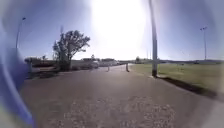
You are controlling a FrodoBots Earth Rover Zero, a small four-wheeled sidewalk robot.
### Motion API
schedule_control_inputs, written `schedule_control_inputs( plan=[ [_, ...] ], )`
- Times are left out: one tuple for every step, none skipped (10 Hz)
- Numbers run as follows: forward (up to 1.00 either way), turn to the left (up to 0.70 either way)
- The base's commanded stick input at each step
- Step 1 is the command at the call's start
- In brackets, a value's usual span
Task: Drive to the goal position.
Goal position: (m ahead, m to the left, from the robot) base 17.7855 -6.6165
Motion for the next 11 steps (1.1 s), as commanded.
schedule_control_inputs(
  plan=[
    [0.85, 0.00],
    [0.85, 0.00],
    [0.85, 0.00],
    [0.85, 0.00],
    [0.85, 0.00],
    [0.85, 0.00],
    [0.85, 0.00],
    [0.85, 0.00],
    [0.85, 0.00],
    [0.85, 0.00],
    [0.85, 0.00]
  ],
)
